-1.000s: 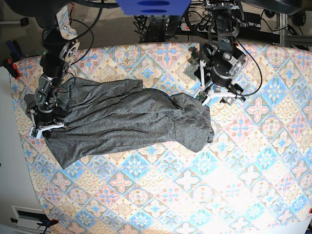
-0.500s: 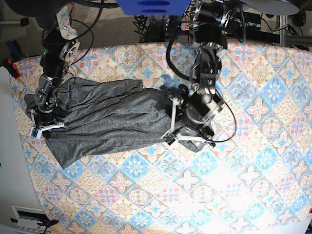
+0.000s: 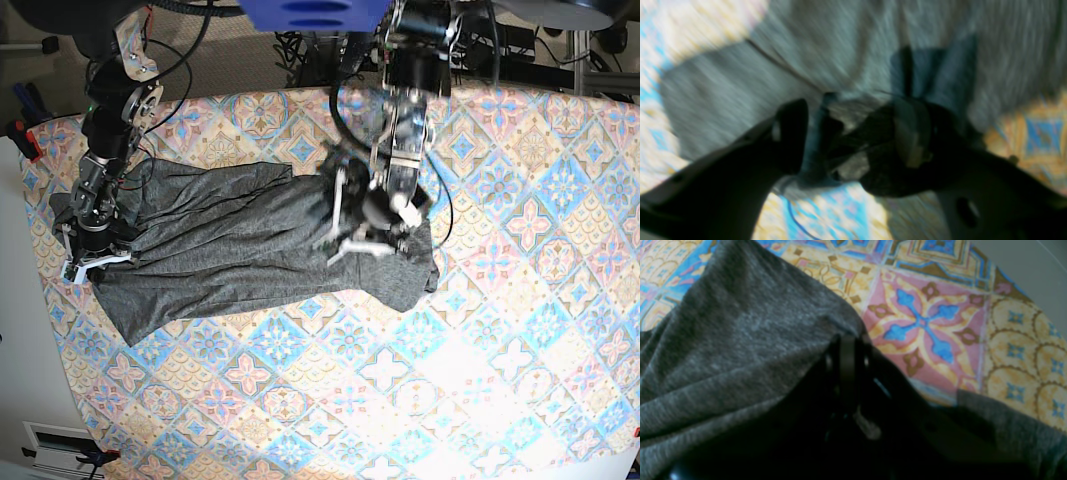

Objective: Layout the t-shirt on the table in an organized manner, then fold the t-shirt properly
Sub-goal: 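Regrasp the shirt edge with the left gripper and lift it, then release the shirt with the left gripper and move it to the hem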

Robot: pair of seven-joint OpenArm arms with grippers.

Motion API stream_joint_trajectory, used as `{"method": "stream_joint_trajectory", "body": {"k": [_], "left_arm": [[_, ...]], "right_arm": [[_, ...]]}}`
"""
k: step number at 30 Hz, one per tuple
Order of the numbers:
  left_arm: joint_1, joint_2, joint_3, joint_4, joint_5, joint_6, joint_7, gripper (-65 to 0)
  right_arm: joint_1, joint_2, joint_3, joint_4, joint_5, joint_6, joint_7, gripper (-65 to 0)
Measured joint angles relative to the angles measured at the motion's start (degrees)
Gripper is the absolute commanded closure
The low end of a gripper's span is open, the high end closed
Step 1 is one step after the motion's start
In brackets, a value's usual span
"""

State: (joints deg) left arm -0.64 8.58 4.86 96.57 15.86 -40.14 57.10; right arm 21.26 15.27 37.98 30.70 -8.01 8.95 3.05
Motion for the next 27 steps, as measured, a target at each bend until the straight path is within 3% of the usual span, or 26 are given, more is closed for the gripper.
{"method": "stream_joint_trajectory", "body": {"k": [3,10,17,27], "left_arm": [[3.7,-0.5,2.0,4.2,0.5,0.0,4.7,-20.6],[13.1,-6.4,1.0,9.6,-0.9,-0.2,4.0,-1.1],[21.2,-9.2,-3.5,20.8,-1.3,-0.2,4.0,0.0],[22.6,-9.9,-9.8,23.0,-1.9,-0.2,3.6,0.0]], "right_arm": [[0.0,0.0,0.0,0.0,0.0,0.0,0.0,0.0],[0.0,0.0,0.0,0.0,0.0,0.0,0.0,0.0],[0.0,0.0,0.0,0.0,0.0,0.0,0.0,0.0],[0.0,0.0,0.0,0.0,0.0,0.0,0.0,0.0]]}}
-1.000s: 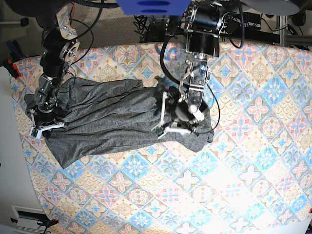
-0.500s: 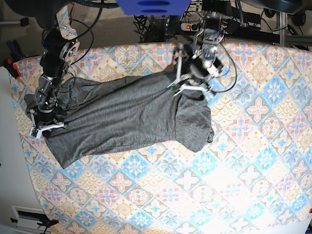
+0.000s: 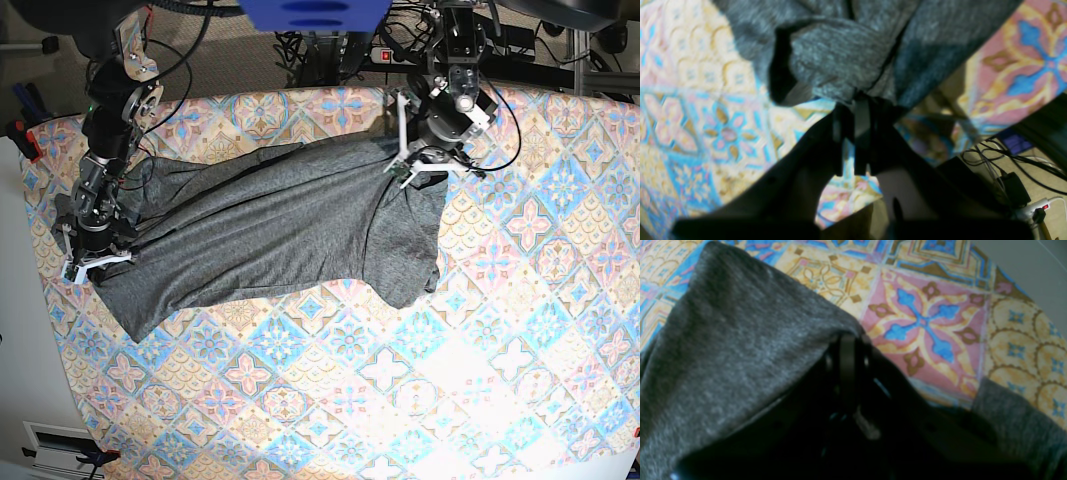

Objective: Layout the t-shirt on the table in an organized manner, then fold the t-shirt properly
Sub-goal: 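Release the shirt with the left gripper and move it to the hem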

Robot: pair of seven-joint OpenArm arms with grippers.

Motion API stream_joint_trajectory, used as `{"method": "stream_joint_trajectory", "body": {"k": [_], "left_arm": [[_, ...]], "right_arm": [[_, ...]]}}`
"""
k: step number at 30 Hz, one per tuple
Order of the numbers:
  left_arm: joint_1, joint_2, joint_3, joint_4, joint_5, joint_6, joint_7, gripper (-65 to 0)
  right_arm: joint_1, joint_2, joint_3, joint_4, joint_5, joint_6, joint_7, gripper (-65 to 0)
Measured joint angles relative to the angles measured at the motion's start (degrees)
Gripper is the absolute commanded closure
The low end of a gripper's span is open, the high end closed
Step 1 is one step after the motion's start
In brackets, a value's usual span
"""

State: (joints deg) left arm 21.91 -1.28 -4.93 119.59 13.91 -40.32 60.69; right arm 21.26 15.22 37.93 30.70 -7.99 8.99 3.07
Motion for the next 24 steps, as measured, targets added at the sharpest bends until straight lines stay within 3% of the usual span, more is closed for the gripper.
{"method": "stream_joint_trajectory", "body": {"k": [8,16,20,24], "left_arm": [[2.5,0.0,-2.4,0.7,0.0,0.0,-0.3,0.0],[4.8,-0.7,-8.1,0.6,2.4,0.0,1.5,-15.3],[4.6,-0.8,-13.8,0.6,2.0,0.0,1.5,-17.0],[4.6,-0.5,-14.6,0.6,1.9,0.0,-0.4,-16.9]], "right_arm": [[-1.4,0.0,0.0,0.3,0.2,0.5,1.3,0.0],[-1.4,0.0,0.0,0.3,0.2,0.2,1.2,0.0],[-1.4,0.0,0.0,0.3,0.2,0.4,1.2,0.0],[-1.4,0.0,0.0,0.3,0.2,0.2,1.1,0.0]]}}
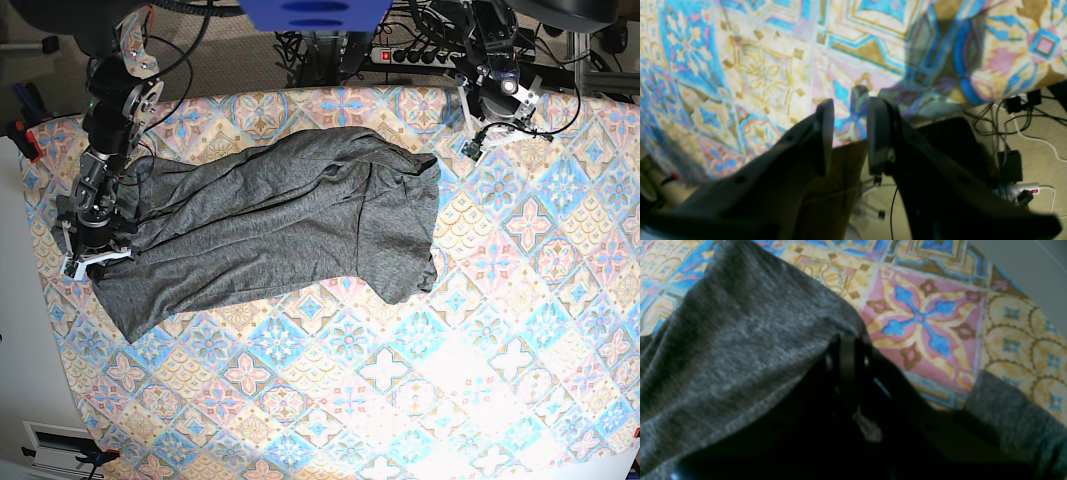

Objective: Layout the t-shirt on the table in an organized manner, then fold the t-shirt properly
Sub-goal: 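Release the shirt with the left gripper and move it to the hem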

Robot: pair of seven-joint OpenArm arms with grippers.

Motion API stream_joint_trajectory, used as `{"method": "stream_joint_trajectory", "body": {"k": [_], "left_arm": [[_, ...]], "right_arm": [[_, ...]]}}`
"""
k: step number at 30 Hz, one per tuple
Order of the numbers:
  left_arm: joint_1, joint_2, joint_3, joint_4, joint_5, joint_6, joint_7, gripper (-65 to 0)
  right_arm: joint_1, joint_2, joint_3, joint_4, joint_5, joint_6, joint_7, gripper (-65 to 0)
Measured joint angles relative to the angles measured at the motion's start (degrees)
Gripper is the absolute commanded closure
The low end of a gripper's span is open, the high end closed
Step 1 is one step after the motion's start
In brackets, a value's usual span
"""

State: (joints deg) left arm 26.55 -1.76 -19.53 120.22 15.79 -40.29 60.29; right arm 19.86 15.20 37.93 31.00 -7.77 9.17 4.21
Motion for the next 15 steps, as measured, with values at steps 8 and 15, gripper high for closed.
{"method": "stream_joint_trajectory", "body": {"k": [8,15], "left_arm": [[-8.0,8.5,0.0,0.1,0.5,-0.1,-12.5,-17.5],[-28.0,10.2,0.0,-3.5,1.2,0.1,-3.0,-17.6]], "right_arm": [[0.1,0.0,0.0,0.0,0.0,0.2,0.0,0.0],[0.0,-0.1,-0.1,0.0,-0.6,-0.2,0.0,0.0]]}}
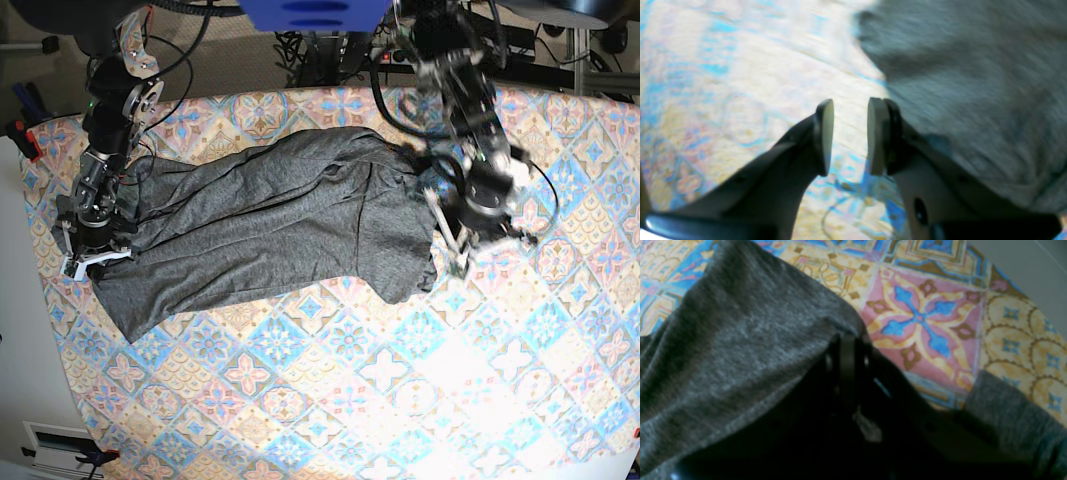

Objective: Layout the t-shirt on the table in an organized manner, then fold the t-shirt properly
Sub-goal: 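Release the shirt with the left gripper and move it to the hem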

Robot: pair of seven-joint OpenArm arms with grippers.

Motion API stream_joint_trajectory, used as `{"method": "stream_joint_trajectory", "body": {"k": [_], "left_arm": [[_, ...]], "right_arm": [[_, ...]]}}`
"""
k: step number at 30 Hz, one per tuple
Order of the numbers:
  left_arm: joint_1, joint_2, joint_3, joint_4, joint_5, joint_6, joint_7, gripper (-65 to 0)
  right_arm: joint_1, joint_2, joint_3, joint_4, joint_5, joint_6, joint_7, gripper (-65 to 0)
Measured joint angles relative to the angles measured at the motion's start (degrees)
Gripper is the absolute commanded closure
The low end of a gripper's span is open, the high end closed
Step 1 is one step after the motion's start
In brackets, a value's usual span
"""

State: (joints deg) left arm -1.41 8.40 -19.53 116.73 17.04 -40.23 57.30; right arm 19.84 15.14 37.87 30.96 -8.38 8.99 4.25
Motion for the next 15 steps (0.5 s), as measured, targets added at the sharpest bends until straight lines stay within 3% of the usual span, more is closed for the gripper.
{"method": "stream_joint_trajectory", "body": {"k": [3,8,15], "left_arm": [[-9.5,-1.9,0.1,-10.9,0.5,-0.1,4.4,-17.6],[-16.5,-3.5,0.2,-27.0,3.7,0.0,4.8,-17.6],[-16.3,-3.2,7.5,-39.0,5.5,-0.1,-3.3,-17.6]], "right_arm": [[0.0,0.1,0.1,0.1,-4.3,0.2,0.7,0.0],[0.2,0.1,0.4,0.1,-6.9,0.0,1.2,0.0],[0.1,0.1,0.4,0.1,-6.9,0.0,1.2,0.0]]}}
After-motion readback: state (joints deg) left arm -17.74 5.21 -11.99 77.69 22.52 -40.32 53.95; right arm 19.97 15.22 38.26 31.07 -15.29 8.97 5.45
